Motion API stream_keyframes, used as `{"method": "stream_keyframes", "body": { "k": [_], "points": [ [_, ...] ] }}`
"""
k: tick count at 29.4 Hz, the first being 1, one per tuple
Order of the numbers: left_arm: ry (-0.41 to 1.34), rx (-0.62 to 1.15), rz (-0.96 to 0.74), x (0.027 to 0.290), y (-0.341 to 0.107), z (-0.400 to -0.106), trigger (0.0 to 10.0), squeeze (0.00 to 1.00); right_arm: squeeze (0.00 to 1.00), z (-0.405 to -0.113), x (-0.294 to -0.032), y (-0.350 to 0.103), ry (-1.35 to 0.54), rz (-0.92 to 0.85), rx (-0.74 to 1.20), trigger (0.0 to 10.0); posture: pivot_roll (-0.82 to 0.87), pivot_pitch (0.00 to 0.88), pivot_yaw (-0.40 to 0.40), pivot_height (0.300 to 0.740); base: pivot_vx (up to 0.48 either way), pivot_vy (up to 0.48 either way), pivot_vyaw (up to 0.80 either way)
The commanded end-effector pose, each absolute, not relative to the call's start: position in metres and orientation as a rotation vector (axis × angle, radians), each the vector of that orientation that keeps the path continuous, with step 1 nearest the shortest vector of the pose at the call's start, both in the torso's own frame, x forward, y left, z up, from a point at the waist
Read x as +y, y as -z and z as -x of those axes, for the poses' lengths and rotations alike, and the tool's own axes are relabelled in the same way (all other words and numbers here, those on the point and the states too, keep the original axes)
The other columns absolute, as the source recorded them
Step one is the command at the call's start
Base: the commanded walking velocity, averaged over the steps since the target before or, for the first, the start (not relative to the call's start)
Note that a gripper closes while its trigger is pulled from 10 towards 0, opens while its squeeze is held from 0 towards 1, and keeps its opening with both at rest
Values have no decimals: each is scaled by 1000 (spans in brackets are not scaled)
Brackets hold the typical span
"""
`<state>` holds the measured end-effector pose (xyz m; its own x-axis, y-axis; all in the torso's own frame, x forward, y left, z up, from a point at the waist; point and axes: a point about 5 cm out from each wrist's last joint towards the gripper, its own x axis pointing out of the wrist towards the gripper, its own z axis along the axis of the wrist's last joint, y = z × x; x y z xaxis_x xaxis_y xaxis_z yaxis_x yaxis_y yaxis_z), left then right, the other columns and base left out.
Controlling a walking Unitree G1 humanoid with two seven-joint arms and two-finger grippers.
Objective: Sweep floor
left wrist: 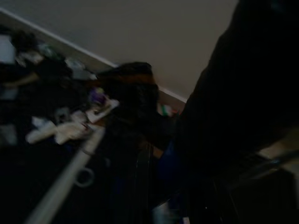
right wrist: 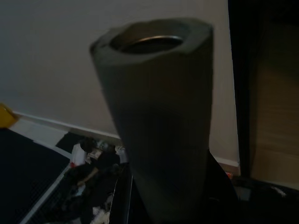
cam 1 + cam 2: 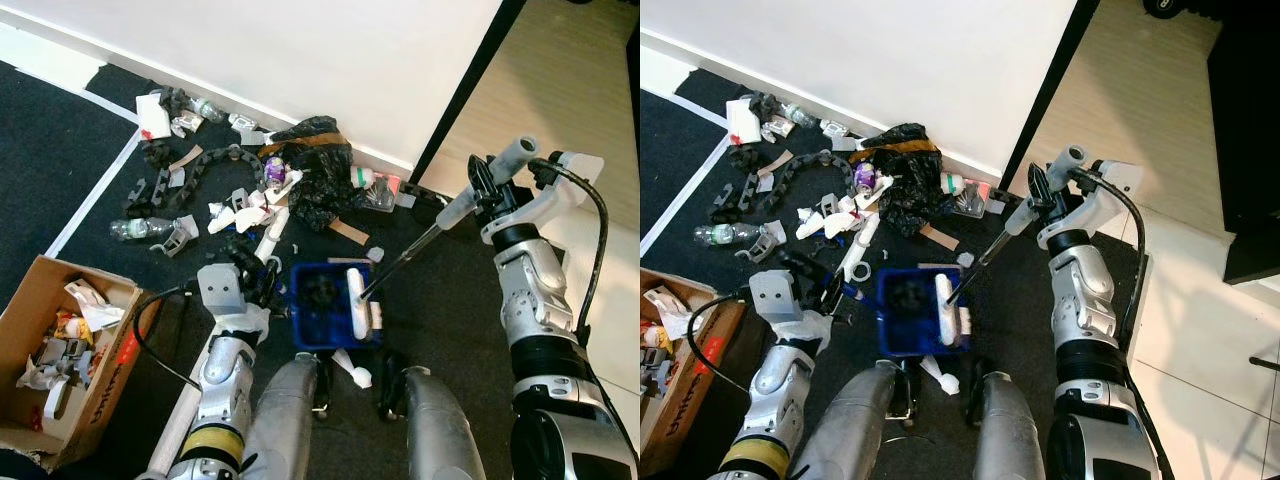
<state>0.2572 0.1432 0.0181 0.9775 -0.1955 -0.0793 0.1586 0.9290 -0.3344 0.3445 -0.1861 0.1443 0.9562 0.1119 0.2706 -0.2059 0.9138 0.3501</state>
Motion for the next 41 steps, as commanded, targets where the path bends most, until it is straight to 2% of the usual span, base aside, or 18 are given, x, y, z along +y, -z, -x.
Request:
{"method": "stream_keyframes", "body": {
  "k": [1, 10, 24, 25, 30, 34, 36, 41],
  "points": [
    [348, 281, 591, 93, 7, -236, 10000, 0, 0, -341, -184, -133, -169, -450, -221, 10000, 87, 342, -57, 740, 0, 0, 0],
    [294, 270, 701, 105, 9, -236, 10000, 0, 0, -344, -191, -153, -187, -415, -288, 10000, 61, 329, -70, 740, 0, 0, 0],
    [355, 277, 655, 102, 7, -239, 10000, 0, 0, -348, -226, -202, -120, -353, -447, 10000, 58, 298, -67, 740, 0, 0, 0],
    [367, 283, 641, 101, 8, -242, 10000, 0, 0, -348, -237, -213, -97, -364, -486, 10000, 61, 273, -64, 740, 0, 0, 0],
    [376, 314, 584, 106, 11, -247, 10000, 0, 0, -349, -253, -230, -66, -384, -555, 10000, 64, 236, -56, 740, 0, 0, 0],
    [372, 318, 578, 107, 12, -247, 10000, 0, 0, -349, -254, -231, -63, -389, -560, 10000, 65, 229, -55, 740, 0, 0, 0],
    [350, 319, 527, 118, 10, -254, 10000, 0, 0, -350, -258, -243, -62, -347, -589, 10000, 72, 186, -45, 740, 0, 0, 0],
    [329, 320, 426, 131, 8, -262, 10000, 0, 0, -349, -267, -256, -41, -223, -600, 10000, 76, 167, -38, 740, 0, 0, 0]
  ]
}}
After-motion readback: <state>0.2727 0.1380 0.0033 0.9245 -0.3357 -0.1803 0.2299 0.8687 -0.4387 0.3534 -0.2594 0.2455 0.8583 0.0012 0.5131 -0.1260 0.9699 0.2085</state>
